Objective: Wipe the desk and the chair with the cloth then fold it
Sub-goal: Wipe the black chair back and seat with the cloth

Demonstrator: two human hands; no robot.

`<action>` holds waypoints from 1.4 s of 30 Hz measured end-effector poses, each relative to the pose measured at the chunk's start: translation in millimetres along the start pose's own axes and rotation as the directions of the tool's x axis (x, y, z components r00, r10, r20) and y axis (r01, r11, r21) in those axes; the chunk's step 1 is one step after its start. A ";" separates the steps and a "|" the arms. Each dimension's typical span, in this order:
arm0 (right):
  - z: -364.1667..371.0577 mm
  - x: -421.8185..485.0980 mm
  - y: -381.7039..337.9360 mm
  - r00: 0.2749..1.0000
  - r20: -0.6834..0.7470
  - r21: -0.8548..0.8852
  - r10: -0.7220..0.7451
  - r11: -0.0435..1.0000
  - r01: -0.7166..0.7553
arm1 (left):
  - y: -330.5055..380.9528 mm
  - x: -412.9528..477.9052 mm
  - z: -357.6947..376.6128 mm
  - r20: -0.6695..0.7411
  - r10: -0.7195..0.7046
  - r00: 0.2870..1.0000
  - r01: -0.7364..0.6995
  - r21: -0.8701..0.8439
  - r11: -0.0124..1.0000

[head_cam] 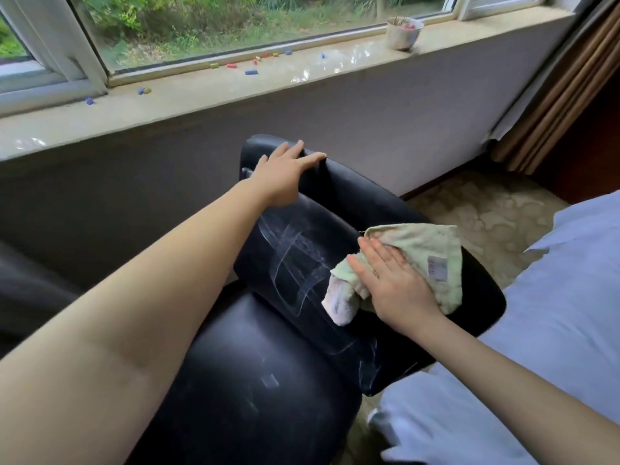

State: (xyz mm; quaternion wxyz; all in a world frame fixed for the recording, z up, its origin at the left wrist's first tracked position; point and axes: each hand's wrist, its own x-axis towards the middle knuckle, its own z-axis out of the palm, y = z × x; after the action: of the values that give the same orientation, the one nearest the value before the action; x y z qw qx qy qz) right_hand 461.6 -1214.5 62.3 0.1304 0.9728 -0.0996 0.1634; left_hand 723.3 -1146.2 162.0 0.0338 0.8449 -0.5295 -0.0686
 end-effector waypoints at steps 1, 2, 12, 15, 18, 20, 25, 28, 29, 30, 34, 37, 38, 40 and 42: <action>1.6 5.9 -1.5 1.000 0.025 0.021 -0.002 1.000 0.002 | 0.7 1.2 1.9 -0.012 0.009 1.000 -0.009 -0.030 1.000; 4.2 13.5 -4.0 0.999 0.046 0.040 -0.016 0.999 0.014 | -0.2 2.6 3.3 -0.026 0.019 0.999 -0.020 -0.048 0.999; 56.3 164.2 -64.9 0.934 0.219 0.074 -0.281 0.960 0.271 | -16.8 13.1 -10.2 -0.085 0.188 0.979 -0.181 0.076 0.980; 60.3 168.4 -77.0 0.940 0.215 0.110 -0.267 0.962 0.248 | -17.8 14.0 -10.1 -0.093 0.213 0.973 -0.204 0.098 0.974; 56.6 132.3 -67.6 0.933 0.230 0.115 -0.276 0.960 0.255 | -16.6 13.0 -12.1 -0.085 0.236 0.968 -0.225 0.117 0.967; 56.0 88.9 -59.1 0.936 0.242 0.133 -0.256 0.964 0.229 | -12.8 11.4 -14.2 -0.069 0.231 0.971 -0.220 0.129 0.967; 46.6 -31.2 -50.7 0.946 0.280 0.148 -0.166 0.981 0.128 | -3.2 9.8 -19.8 -0.088 0.200 0.976 -0.180 0.194 0.964; 41.4 -54.3 -48.5 0.924 0.332 0.115 -0.189 0.981 0.159 | -3.7 9.0 -15.8 -0.098 0.201 0.975 -0.183 0.167 0.969; 40.2 -50.9 -47.5 0.922 0.334 0.122 -0.194 0.979 0.162 | -4.6 8.9 -13.6 -0.105 0.200 0.974 -0.183 0.154 0.971; 39.2 -43.1 -47.5 0.914 0.351 0.119 -0.201 0.978 0.169 | -5.4 9.0 -12.0 -0.111 0.197 0.974 -0.181 0.140 0.973; 43.4 40.0 -49.0 0.910 0.349 0.096 -0.223 0.975 0.202 | -6.4 11.8 -6.4 -0.120 0.189 0.975 -0.176 0.114 0.978; 38.3 136.1 -56.3 0.930 0.305 0.083 -0.206 0.978 0.190 | -9.8 16.3 -3.1 -0.121 0.207 0.971 -0.195 0.109 0.975; 28.7 163.8 -61.5 0.928 0.333 0.119 -0.165 0.984 0.132 | -11.6 18.6 -2.2 -0.122 0.213 0.969 -0.200 0.111 0.973; 13.6 201.0 -71.0 0.906 0.421 0.166 0.043 0.978 -0.124 | -15.1 22.5 -1.3 -0.121 0.232 0.965 -0.218 0.124 0.968; 13.6 214.7 -73.5 0.860 0.491 0.167 0.142 0.953 -0.253 | -15.7 24.0 -1.0 -0.128 0.240 0.962 -0.223 0.133 0.966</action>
State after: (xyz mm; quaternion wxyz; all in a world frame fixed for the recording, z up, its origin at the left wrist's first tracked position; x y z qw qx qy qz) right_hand 681.9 -1181.3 107.5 -0.0270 0.9759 -0.2090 -0.0562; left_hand 747.7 -1161.0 159.0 0.0296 0.7804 -0.6239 0.0279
